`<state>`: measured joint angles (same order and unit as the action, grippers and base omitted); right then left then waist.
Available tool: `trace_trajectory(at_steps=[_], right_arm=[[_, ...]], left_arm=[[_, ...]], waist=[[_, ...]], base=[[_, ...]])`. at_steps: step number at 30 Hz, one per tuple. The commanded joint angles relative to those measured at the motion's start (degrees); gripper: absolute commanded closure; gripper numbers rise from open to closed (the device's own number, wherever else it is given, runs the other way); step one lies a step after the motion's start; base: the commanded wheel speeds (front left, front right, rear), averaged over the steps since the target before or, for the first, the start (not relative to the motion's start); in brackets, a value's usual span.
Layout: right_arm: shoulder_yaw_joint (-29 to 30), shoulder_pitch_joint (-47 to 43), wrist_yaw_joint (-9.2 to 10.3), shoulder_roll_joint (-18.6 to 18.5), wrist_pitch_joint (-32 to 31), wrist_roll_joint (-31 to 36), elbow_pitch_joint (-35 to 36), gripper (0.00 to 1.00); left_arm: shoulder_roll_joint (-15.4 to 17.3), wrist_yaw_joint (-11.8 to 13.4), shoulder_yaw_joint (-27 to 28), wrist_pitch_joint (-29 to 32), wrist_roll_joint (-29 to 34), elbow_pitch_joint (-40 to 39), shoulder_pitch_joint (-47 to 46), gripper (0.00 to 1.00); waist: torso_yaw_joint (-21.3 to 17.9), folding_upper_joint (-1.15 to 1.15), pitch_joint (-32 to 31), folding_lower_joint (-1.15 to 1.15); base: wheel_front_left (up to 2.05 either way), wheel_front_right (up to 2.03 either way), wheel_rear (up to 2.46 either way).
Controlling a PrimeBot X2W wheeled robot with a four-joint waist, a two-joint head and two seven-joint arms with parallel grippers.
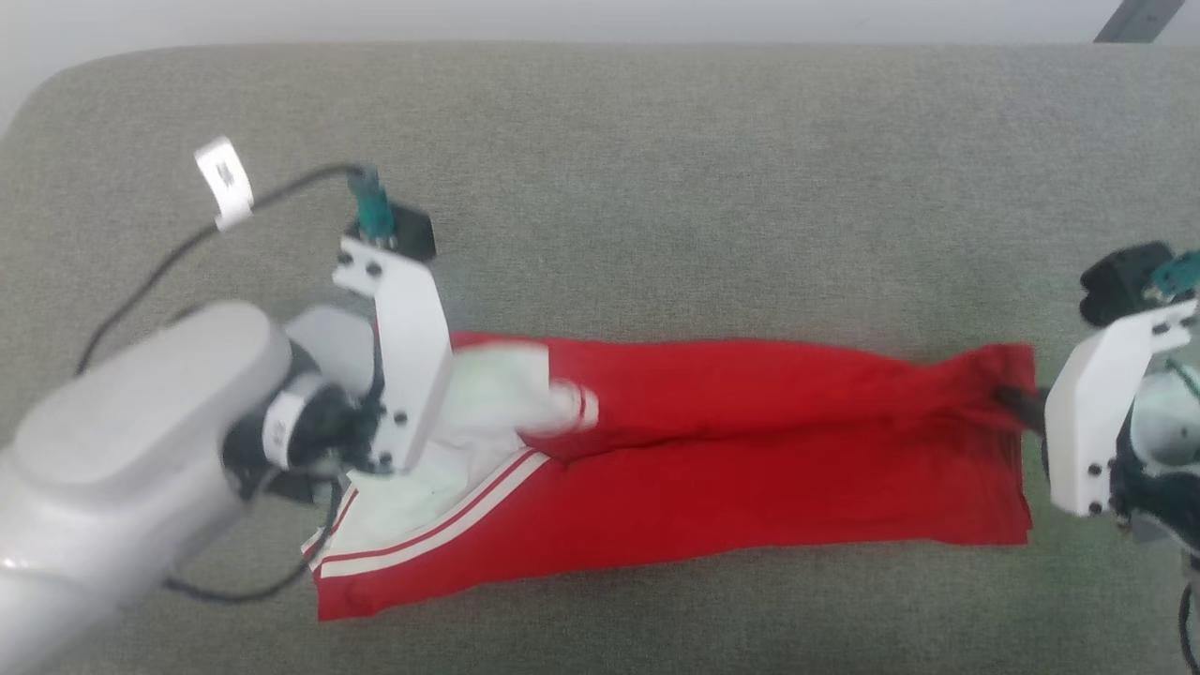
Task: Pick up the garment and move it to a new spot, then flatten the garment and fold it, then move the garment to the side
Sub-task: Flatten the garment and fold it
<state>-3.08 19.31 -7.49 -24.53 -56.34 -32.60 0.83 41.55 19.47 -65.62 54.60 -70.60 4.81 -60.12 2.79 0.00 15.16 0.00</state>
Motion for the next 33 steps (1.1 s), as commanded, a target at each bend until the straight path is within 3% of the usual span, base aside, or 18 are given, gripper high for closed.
trace_trajectory(at_steps=[1, 7, 8, 9, 10, 11, 13, 22, 33], right_arm=[[0.6, -0.9, 0.0, 0.7, -0.3, 0.6, 0.5, 1.0], [1.0, -2.0, 0.0, 2.4, -0.7, 1.6, -0.7, 1.0], [0.5, -1.9, 0.0, 2.4, -0.7, 1.7, -0.8, 0.93], [0.3, -1.6, 0.0, 2.6, -0.3, 1.8, -1.1, 0.53], [0.1, -1.4, 0.0, 2.8, 0.0, 1.9, -1.6, 0.0], [-0.4, -1.3, 0.0, 2.6, 0.1, 2.0, -1.8, 0.0], [-1.1, -1.2, 0.0, 2.4, 0.4, 1.9, -2.3, 0.0], [-0.5, -3.1, -0.01, 1.8, 2.4, 0.9, -1.6, 0.0], [5.0, -6.8, 0.0, 2.2, 6.1, 2.2, -0.1, 0.0]], left_arm=[[0.3, 0.6, -0.3, -0.3, -0.1, -0.4, 1.6, 1.0], [-0.5, 1.3, -0.4, -2.5, -1.2, 1.6, 5.2, 0.98], [-0.7, 1.2, -0.4, -2.9, -1.4, 2.5, 5.8, 0.96], [-1.0, 0.8, -0.4, -3.5, -1.4, 3.2, 6.1, 0.82], [-1.3, 0.5, 0.0, -4.5, -1.4, 4.0, 6.4, 0.51], [-1.5, 0.2, 0.0, -5.1, -1.5, 4.6, 6.7, 0.21], [-1.8, -0.3, 0.8, -6.6, -2.0, 5.7, 7.4, 0.0], [-1.1, -3.2, 4.4, -16.2, -1.8, 5.2, 10.1, 0.0], [1.9, -6.5, 9.4, -37.8, 2.7, 6.1, 16.9, 0.0]], waist=[[-0.1, 0.0, 0.1, 0.0], [-0.5, 0.0, 0.1, 0.0], [-0.5, 0.0, 0.0, 0.0], [-0.6, 0.0, -0.2, 0.0], [-0.6, 0.0, -0.5, 0.0], [-0.5, 0.0, -0.7, 0.0], [-0.4, 0.0, -1.3, 0.0], [1.0, 0.0, -4.8, 0.0], [2.7, 0.0, -7.9, 0.0]], base=[[0.0, 0.0, 0.0], [0.0, 0.0, 0.0], [0.0, 0.0, 0.0], [0.0, 0.0, 0.0], [0.0, 0.0, 0.0], [0.0, 0.0, 0.0], [0.0, 0.0, 0.0], [0.0, 0.0, 0.0], [0.0, 0.0, 0.0]])
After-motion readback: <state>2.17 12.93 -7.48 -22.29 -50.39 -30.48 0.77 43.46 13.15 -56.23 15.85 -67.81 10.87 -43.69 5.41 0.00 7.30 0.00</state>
